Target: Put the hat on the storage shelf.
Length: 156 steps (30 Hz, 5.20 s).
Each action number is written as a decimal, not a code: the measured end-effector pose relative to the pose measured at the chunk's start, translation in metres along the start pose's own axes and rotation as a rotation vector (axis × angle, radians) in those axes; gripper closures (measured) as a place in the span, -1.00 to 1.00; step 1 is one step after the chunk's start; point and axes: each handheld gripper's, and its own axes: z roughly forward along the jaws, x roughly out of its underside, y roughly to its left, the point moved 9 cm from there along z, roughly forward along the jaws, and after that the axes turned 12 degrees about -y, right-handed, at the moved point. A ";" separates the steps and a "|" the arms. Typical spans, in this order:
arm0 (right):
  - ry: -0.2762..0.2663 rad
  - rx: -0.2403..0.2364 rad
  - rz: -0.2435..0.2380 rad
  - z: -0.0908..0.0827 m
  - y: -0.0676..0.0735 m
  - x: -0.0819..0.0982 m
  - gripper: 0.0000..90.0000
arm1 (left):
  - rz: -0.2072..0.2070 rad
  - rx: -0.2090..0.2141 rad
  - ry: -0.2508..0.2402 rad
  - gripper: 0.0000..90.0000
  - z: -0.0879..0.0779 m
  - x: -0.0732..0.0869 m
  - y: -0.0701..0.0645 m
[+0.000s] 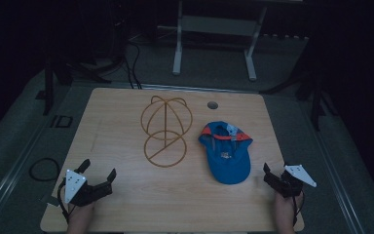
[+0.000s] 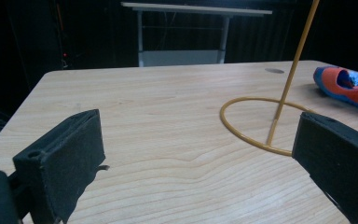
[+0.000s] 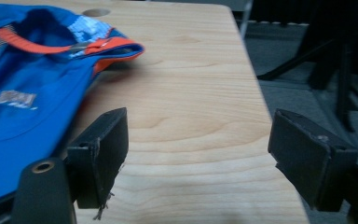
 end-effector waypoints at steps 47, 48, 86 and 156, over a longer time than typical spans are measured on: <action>0.062 -0.392 -0.052 0.058 0.077 -0.091 -0.69 | -0.058 0.084 0.098 -0.90 -0.002 0.002 -0.020; 0.062 -0.396 -0.065 0.061 0.079 -0.092 -0.68 | -0.074 0.096 0.100 -0.90 -0.002 0.002 -0.021; 0.307 -0.441 -0.159 0.180 0.107 -0.038 -0.20 | -0.110 0.074 0.138 -0.90 -0.005 0.004 -0.016; -0.085 -0.486 -0.184 0.022 0.115 -0.191 0.97 | -0.074 0.156 0.191 -0.90 -0.001 -0.019 -0.049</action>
